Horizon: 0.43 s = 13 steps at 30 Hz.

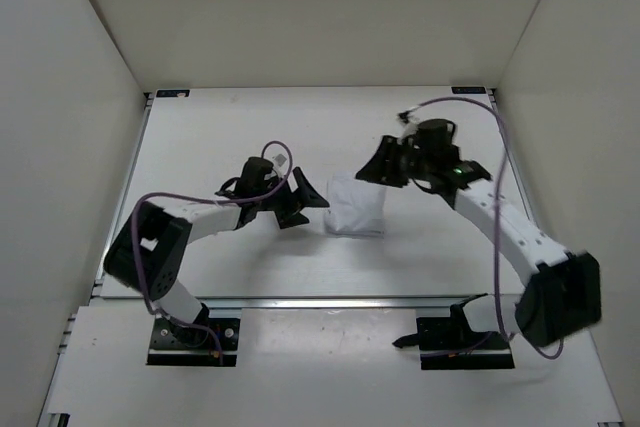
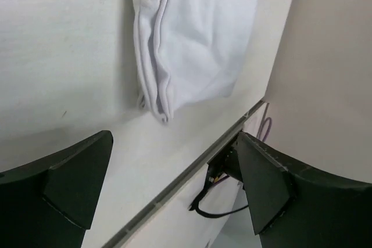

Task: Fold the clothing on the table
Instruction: Fold the skirt

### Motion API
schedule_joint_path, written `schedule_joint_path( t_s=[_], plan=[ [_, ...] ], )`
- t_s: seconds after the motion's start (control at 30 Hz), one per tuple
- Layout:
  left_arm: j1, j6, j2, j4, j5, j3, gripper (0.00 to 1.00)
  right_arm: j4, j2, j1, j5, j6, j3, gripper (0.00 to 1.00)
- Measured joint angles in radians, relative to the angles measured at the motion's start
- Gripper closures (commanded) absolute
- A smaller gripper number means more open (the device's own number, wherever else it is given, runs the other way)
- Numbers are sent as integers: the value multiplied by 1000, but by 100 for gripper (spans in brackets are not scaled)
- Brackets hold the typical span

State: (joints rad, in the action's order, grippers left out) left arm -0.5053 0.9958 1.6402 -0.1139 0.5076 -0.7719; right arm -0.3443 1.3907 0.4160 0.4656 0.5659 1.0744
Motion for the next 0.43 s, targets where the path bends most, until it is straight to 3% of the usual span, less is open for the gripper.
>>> schedule_joint_path(
  t_s=[0.1, 0.2, 0.3, 0.43],
  plan=[
    [63, -1, -142, 4, 19, 92, 1, 3, -221, -133, 7, 19, -120, 62],
    [135, -34, -272, 75, 55, 141, 2, -49, -314, -224, 4, 13, -194, 62],
    [193, -119, -379, 206, 47, 130, 2, -99, -319, -231, -10, 5, -237, 63],
    [184, -259, -467, 409, -12, 49, 1, -149, -312, -151, -69, 2, -261, 63]
  ],
)
